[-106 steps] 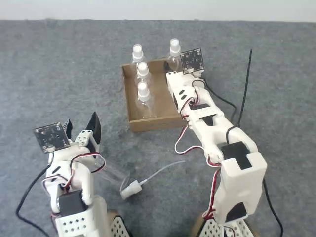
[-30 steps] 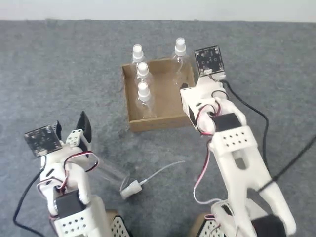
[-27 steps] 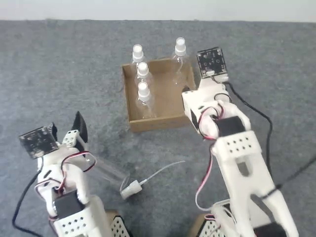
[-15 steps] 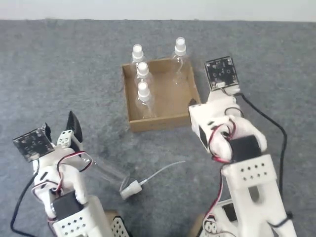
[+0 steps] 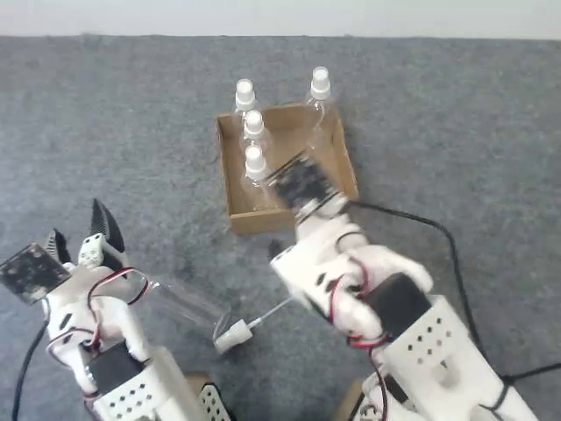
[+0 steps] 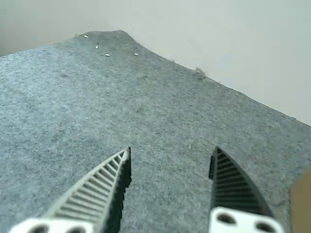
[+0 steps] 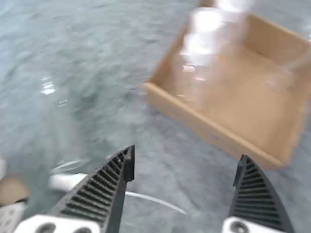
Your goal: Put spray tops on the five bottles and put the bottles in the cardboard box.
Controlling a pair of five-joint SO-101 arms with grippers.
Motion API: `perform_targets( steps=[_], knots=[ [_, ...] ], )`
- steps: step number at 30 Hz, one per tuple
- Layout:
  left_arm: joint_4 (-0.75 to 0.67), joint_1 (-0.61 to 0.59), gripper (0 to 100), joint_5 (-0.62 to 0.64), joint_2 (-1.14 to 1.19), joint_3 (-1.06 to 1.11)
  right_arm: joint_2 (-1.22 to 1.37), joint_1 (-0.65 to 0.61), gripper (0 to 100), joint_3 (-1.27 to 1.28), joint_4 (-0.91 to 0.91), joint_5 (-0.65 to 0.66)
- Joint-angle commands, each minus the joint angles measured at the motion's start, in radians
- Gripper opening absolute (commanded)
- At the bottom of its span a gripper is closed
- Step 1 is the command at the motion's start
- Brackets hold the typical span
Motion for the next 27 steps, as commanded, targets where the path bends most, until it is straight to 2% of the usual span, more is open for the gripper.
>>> perform_targets(
  steps=[1,6,10,27],
  knots=[
    [-0.043,-0.005,25,0.009,-0.012,-0.022,-0.025,-0.119,27.5,-0.005,-0.085,-0.005],
    [-0.041,-0.005,25,0.011,-0.012,-0.021,-0.024,-0.234,27.5,0.101,-0.289,-0.003],
    [-0.043,-0.005,25,0.011,-0.012,-0.021,-0.004,-0.298,27.5,0.146,-0.38,-0.003],
    [-0.043,-0.003,25,0.011,-0.012,-0.021,0.423,-0.36,27.5,0.152,-0.587,-0.003]
  ],
)
